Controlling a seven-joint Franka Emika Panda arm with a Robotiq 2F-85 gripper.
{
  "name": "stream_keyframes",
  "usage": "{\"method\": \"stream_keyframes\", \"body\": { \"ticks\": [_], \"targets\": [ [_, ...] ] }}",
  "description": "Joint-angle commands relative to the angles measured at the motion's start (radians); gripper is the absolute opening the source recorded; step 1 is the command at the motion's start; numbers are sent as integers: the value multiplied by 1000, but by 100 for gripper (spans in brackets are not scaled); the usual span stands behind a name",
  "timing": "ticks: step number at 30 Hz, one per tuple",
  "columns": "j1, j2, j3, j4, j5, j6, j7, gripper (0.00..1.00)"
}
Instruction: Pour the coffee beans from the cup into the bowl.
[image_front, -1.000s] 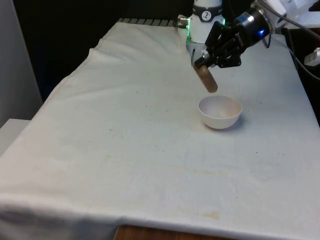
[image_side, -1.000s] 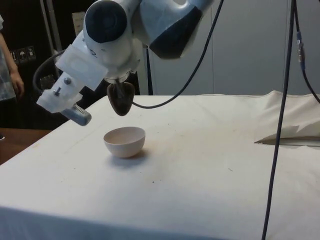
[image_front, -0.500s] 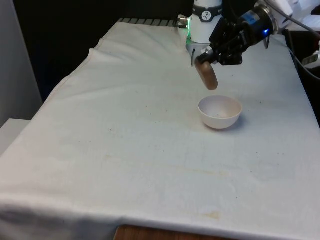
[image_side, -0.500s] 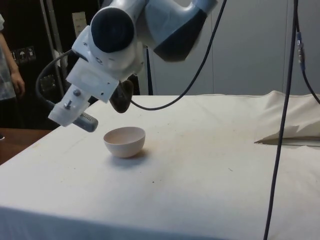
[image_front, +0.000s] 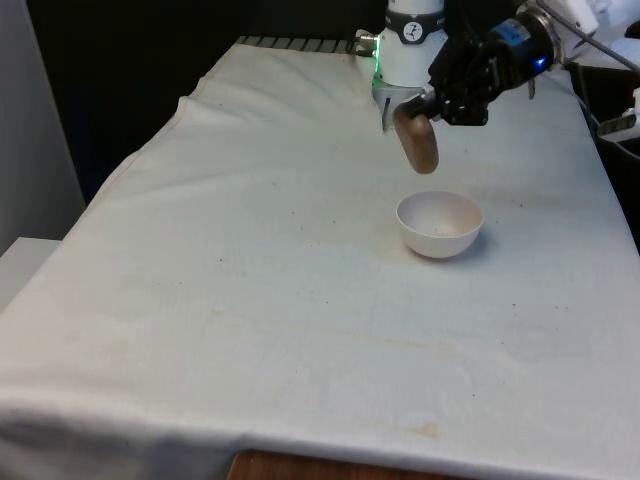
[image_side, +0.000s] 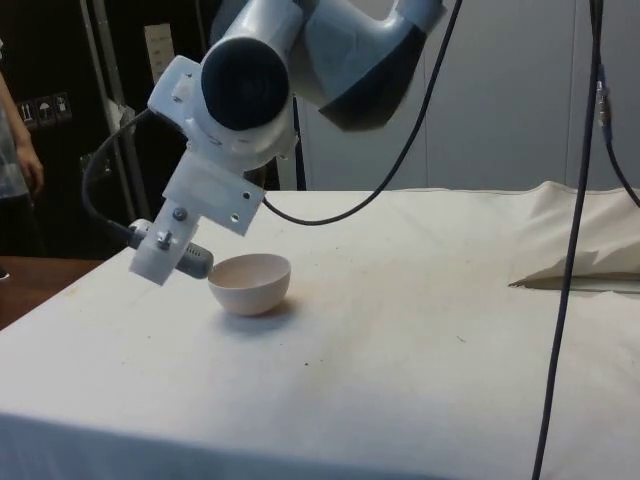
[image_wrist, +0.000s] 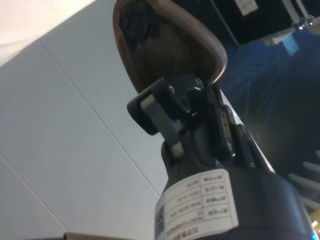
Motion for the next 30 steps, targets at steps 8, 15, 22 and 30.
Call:
{"method": "stream_keyframes", "body": {
  "ticks": [8, 15, 22, 30],
  "targets": [
    [0, 0, 42, -16, -24, -63, 1, 0],
    [6, 13, 65, -26, -69, -120, 20, 0],
    [5, 28, 88, -32, -109, -170, 36, 0],
    [5, 43, 107, -42, -157, -221, 51, 0]
  ]
}}
